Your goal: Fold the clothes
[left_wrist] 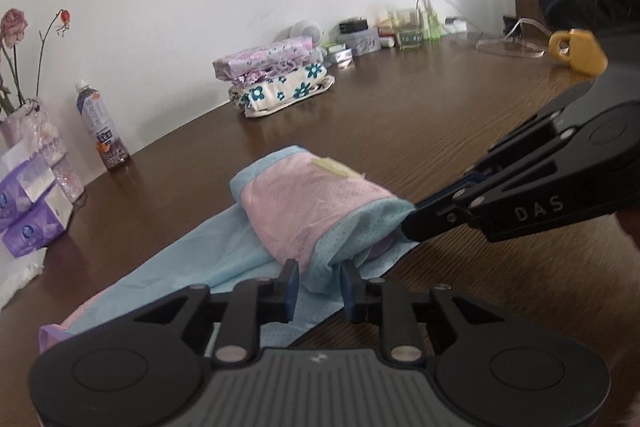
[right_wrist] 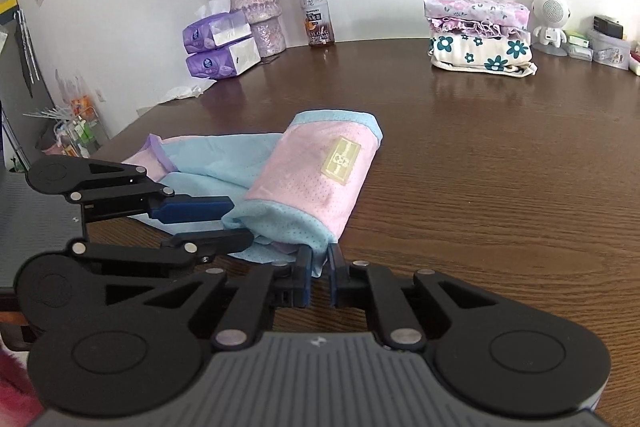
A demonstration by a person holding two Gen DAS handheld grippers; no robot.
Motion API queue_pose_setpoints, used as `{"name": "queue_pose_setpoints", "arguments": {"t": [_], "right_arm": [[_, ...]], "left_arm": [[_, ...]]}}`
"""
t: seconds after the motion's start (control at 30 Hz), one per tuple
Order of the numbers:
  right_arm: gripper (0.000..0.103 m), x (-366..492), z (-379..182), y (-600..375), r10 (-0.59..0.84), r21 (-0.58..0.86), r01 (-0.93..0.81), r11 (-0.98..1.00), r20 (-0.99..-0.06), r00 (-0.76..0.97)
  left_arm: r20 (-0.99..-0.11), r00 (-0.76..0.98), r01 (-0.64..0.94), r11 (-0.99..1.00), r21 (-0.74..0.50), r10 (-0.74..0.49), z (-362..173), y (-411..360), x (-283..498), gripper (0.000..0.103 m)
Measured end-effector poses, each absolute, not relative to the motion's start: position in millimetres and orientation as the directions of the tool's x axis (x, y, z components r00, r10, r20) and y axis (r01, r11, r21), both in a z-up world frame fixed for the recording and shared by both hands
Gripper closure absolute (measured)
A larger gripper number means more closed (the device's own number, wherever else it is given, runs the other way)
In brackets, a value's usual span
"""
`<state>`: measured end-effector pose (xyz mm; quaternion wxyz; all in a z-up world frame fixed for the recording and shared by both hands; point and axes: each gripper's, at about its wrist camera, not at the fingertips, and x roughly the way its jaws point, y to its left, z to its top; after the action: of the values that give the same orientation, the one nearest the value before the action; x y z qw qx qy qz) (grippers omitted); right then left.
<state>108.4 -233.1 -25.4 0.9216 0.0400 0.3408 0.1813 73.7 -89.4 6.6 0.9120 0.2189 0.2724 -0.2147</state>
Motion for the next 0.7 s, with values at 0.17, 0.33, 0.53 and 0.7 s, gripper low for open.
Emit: {"name": "queue_pose_setpoints", "arguments": {"t": [0.17,0.33,0.53,0.7], "right_arm": [[0.101,106.3,-24.9,-232.3,0.349,0.181,-0.305,0.935,-0.614,0.708],[0.102,106.5,-27.0,-232.2,0.347,0.178,-0.304,0.936,-0.621,0.703],[0.092,101.1,-21.1,-238.9,0.402,0.233,-0.329,0.915,-0.602,0.690],[0.067,98.7,-8.2,-258.4,0.451,0.337,-0.310,0.889,-0.524,0.723]], "left_arm": [[-0.589,0.763,0.499,0.822,0.275,-0.267,5.1,-83.3,74.4,0.102],[-0.599,0.752,0.496,0.836,0.236,-0.276,4.6,-75.2,76.5,0.102],[-0.618,0.717,0.510,0.847,0.150,-0.322,8.9,-67.2,77.2,0.093],[-0.567,0.714,0.496,0.868,-0.006,-0.412,25.7,-47.0,77.6,0.063]]}}
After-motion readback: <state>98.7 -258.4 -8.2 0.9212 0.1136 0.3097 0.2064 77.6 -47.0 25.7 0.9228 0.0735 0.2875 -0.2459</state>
